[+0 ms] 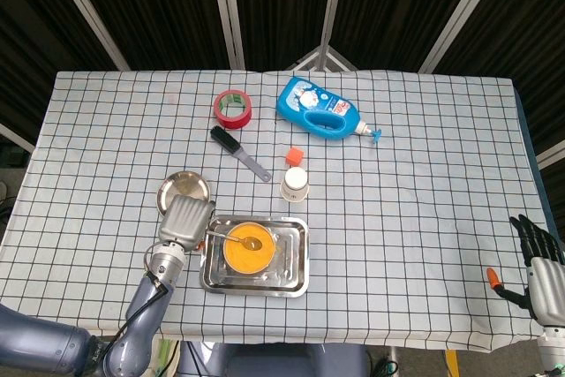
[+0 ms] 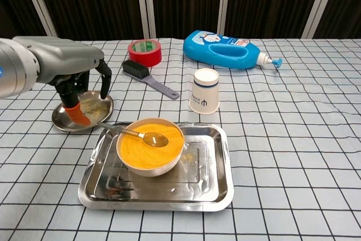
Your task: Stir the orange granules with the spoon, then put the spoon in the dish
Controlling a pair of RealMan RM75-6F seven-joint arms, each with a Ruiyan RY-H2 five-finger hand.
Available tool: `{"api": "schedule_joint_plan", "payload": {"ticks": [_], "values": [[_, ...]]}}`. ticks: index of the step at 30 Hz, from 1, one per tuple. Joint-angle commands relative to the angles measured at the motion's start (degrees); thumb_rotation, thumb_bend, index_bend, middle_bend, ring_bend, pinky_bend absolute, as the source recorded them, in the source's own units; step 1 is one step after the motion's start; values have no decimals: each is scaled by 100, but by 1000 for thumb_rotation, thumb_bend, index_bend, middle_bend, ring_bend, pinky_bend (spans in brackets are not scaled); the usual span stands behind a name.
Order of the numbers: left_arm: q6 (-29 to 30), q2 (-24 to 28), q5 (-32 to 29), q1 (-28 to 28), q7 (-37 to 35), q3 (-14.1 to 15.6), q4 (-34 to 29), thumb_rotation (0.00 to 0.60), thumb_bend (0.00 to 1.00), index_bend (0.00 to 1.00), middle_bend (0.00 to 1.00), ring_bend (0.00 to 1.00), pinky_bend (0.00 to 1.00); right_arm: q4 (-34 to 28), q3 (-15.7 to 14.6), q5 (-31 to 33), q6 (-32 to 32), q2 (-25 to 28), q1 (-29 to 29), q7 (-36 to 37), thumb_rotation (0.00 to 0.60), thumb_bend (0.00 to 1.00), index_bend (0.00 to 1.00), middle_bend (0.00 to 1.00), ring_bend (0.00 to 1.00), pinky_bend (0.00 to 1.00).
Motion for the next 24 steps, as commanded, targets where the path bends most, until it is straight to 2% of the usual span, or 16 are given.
{"api": "schedule_joint_plan", "payload": {"ticks": [1,5,11,16,24], "values": [[-45,-42,-431,-157,65,-33,41,600,343,520,1000,1000,1000,4,1,0,-5,1,3,8,600,394,0,0,0,0],[-29,-176,-518,-284,98,34,115,600,405,532,1000,1000,1000,18,8,7,-12,-4,10,6,600,393,0,0,0,0],[35,-440,-497,-470,152,119,357,600,437,522,1000,1000,1000,-3,-4,-15,-12,4,7,15,600,393,0,0,0,0],[83,-627,-604,-614,189,72,557,600,457,472,1000,1000,1000,-3,-1,-3,-24,8,9,35,600,394,0,0,0,0],[121,-812,-790,-795,239,-8,704,600,478,476,1000,1000,1000,-8,-5,-19,-26,14,13,49,600,393,0,0,0,0]]}}
